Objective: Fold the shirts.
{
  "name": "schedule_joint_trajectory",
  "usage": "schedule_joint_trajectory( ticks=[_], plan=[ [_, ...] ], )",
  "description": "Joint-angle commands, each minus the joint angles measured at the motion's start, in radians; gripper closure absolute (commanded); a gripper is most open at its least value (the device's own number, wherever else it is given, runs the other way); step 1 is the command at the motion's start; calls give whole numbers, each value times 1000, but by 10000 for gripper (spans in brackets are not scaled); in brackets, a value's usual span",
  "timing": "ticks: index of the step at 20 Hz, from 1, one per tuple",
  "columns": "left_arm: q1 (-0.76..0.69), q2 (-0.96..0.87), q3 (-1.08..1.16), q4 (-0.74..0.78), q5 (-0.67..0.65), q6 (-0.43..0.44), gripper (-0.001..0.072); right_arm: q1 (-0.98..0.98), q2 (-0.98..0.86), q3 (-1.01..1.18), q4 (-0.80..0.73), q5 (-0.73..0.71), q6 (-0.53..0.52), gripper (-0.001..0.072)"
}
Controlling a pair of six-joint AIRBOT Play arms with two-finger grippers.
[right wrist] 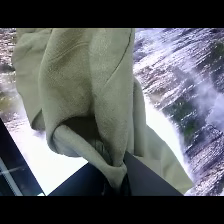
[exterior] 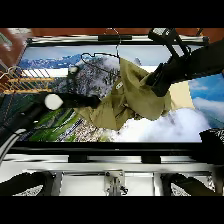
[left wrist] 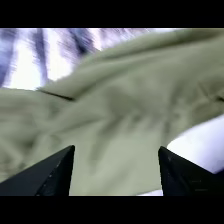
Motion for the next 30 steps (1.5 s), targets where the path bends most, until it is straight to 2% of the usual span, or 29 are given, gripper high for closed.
schedule_joint_trajectory(
  ticks=[1,4,6,7,8,9,10,11,12,13,16,19,22,25,27,30],
  plan=[
    [-146,-108,4,-112,137,31,87,-1,-8,1,6,7,21,646],
    [-200,-180,4,-109,185,-8,38,-1,-8,1,5,-6,33,646],
    [-190,-210,4,-109,192,-10,43,-1,-8,1,8,-16,35,646],
    [-180,-223,4,-109,203,-24,89,-1,-8,1,10,-19,44,646],
    [-166,-235,4,-109,212,-40,270,-1,-8,1,14,-25,54,646],
    [-154,-245,4,-110,226,-41,372,-1,-8,1,17,-31,59,646],
    [-143,-254,6,-110,237,-59,400,0,-8,1,17,-36,65,646],
    [-127,-266,6,-110,236,-98,474,0,-8,1,17,-40,68,646],
    [-115,-274,6,-110,234,-116,593,0,-8,1,16,-40,68,646],
    [-107,-277,6,-109,234,-115,668,0,-8,1,15,-40,68,646],
    [-90,-257,6,-85,218,-114,677,-1,-8,1,3,-41,68,646],
    [-58,-182,6,79,136,-116,678,-1,-8,1,-8,-41,69,646],
    [51,-66,6,184,50,-115,678,-1,-6,1,0,-56,69,646],
    [189,0,14,141,10,-108,677,-1,1,1,71,-76,68,646],
    [223,2,39,89,5,-43,677,0,1,1,106,-84,68,646],
    [248,2,87,89,5,-43,677,0,1,1,111,-105,68,647]
  ],
)
